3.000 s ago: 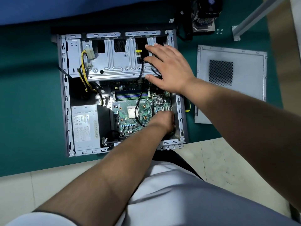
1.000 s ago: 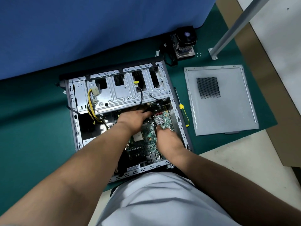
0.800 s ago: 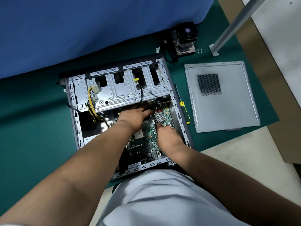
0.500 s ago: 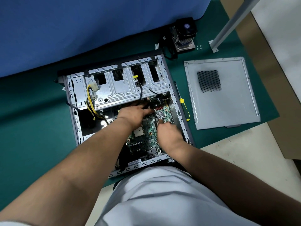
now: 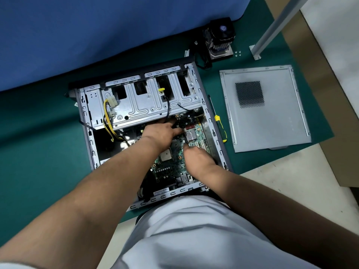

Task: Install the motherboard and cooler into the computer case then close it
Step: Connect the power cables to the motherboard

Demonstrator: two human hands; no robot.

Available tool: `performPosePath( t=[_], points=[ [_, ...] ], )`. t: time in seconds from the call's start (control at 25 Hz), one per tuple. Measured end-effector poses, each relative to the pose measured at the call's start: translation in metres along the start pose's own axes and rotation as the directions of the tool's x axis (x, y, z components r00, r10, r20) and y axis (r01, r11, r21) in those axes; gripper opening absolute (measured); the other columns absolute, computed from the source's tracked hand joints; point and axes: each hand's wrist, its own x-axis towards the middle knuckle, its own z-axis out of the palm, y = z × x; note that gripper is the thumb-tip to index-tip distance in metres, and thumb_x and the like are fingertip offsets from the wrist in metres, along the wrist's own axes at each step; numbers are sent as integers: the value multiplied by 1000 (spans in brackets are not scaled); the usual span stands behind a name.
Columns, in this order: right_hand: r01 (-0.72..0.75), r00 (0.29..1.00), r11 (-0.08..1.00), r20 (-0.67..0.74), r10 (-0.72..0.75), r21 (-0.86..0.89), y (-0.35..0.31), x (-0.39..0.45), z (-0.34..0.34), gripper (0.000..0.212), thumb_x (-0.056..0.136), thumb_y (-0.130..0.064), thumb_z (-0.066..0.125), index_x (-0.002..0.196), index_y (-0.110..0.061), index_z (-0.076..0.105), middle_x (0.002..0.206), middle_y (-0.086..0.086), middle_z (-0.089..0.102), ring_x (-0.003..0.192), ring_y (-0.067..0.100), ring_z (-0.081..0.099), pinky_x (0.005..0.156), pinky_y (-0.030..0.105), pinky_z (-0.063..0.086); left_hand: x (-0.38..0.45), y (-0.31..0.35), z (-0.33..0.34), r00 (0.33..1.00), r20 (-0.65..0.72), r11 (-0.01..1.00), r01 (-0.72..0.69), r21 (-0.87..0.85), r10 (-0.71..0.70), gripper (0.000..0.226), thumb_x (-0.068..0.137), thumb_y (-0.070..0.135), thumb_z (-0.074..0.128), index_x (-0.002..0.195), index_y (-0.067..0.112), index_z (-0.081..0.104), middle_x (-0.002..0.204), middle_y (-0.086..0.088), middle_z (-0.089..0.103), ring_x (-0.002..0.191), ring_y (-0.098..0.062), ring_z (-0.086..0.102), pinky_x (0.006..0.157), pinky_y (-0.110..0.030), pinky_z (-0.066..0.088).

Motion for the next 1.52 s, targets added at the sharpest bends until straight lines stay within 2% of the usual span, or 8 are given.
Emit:
performPosePath(
  t=[0.28,0.44,0.56,0.64,0.84,1.16,1.4,1.52],
  points=[
    [-50,999,999,19,50,17,4,0,-2,49,93,8,44,140,-6,50,112,14,67,104,33,67,71,38,48,4,3,-4,1000,14,1000,-4,-30,4,77,96,-1,45,152,50,30,141,-2,51,100,-29,62,48,-34,37],
    [-59,992,998,106,62,-32,6,2,-1,71,94,5,42,161,-11,23,132,13,59,118,32,61,77,40,49,5,3,-4,1000,22,997,14,-71,-12,76,95,0,44,152,50,30,135,-2,55,93,-26,58,53,-36,41],
    [-64,983,997,167,70,-42,5,0,-3,76,93,6,45,162,-12,18,142,15,50,124,32,57,86,40,52,5,1,-4,999,32,995,34,-94,-31,79,95,0,44,152,53,28,142,-1,54,106,-27,63,57,-37,46],
    [-56,983,997,173,65,-58,5,-1,-4,73,92,8,47,160,-8,24,146,15,46,128,33,54,97,42,51,3,1,-3,999,32,995,41,-86,-39,81,96,0,46,153,54,24,152,1,47,118,-27,62,61,-38,51],
    [-30,980,994,194,51,-110,6,-7,-4,46,92,7,53,137,-3,57,135,14,58,118,28,61,100,38,53,-3,1,2,999,23,998,31,-54,-30,86,97,-1,47,155,55,16,167,5,27,138,-29,51,82,-43,58],
    [66,972,939,234,16,-338,-3,-7,-5,34,98,-8,57,132,-8,62,133,9,62,120,27,61,89,37,51,-2,6,4,997,48,998,54,39,-56,82,102,8,48,158,52,6,168,4,25,145,-33,40,90,-47,54],
    [54,966,988,257,-15,-144,3,-11,-7,33,92,4,57,123,-4,65,120,14,65,109,32,64,93,40,55,-2,8,6,995,73,996,60,66,-65,85,101,10,53,159,48,4,167,-1,28,149,-34,33,97,-47,49],
    [22,971,996,241,-1,-82,4,-13,-5,30,92,2,57,119,-5,67,114,14,64,107,31,64,92,38,55,1,6,6,995,74,997,60,41,-63,82,100,8,50,158,49,8,164,-2,34,145,-33,39,93,-47,51]
  ],
)
